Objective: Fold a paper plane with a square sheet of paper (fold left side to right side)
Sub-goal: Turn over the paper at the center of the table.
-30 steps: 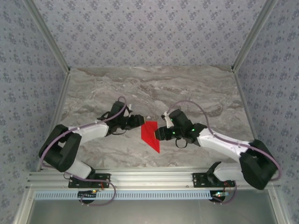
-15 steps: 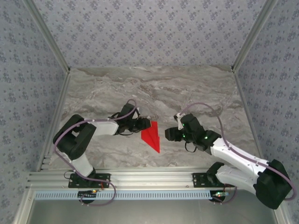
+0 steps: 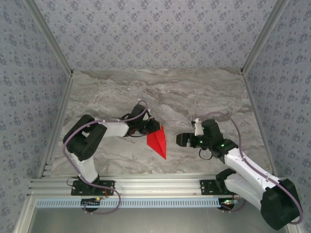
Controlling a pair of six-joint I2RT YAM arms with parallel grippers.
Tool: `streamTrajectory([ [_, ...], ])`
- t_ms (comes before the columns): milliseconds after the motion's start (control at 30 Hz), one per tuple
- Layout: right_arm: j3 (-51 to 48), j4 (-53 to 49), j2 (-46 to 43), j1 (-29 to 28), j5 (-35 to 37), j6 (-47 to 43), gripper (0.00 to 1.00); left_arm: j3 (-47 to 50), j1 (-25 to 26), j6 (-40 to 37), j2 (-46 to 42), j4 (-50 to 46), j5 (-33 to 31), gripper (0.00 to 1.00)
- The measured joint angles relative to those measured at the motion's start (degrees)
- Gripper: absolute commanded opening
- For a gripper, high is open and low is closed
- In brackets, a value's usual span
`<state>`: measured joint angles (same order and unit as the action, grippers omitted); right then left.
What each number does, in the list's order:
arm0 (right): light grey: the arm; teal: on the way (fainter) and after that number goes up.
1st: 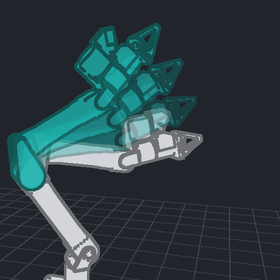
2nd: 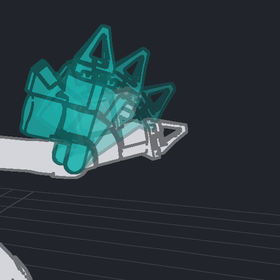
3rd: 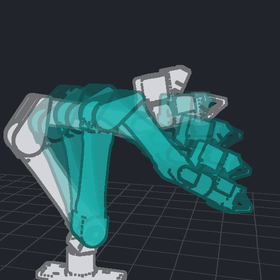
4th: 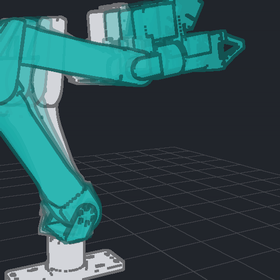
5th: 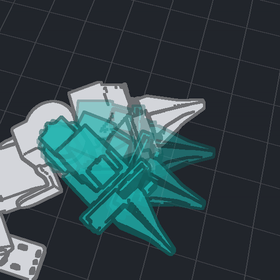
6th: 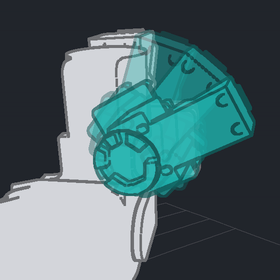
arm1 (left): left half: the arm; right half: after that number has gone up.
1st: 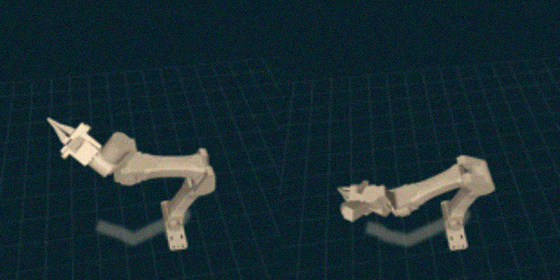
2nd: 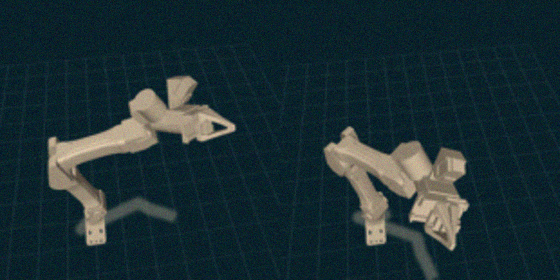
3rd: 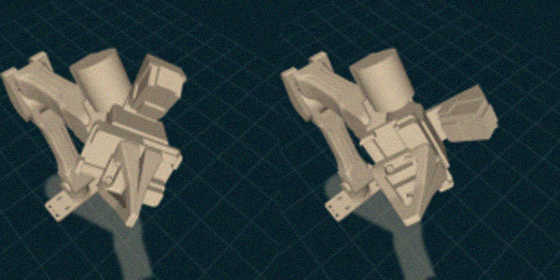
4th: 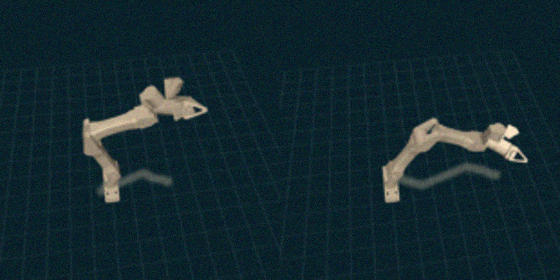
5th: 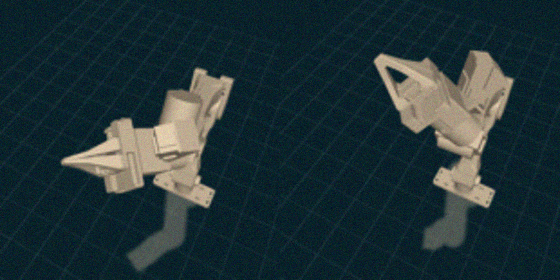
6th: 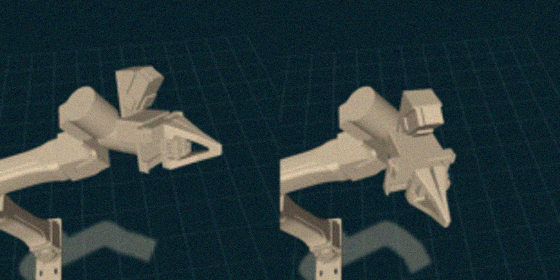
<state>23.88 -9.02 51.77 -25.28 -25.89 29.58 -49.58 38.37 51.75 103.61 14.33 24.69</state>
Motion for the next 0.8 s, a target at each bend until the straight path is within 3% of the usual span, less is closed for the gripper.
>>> streamTrajectory([
  [167,-2.8,7.89,1.99,3.48,-10.86,3.32,1.0,-0.07,0.0,0.13,-3.1,-0.39,-0.04,0.04],
  [433,-3.06,25.57,12.33,3.41,-23.56,12.26,1.0,-2.29,-0.5,1.42,-14.43,-0.83,-0.04,0.03],
  [800,-0.33,43.93,19.63,-1.29,-28.37,21.99,0.96,-5.33,-0.87,3.67,-20.0,-0.76,1.75,0.02],
])
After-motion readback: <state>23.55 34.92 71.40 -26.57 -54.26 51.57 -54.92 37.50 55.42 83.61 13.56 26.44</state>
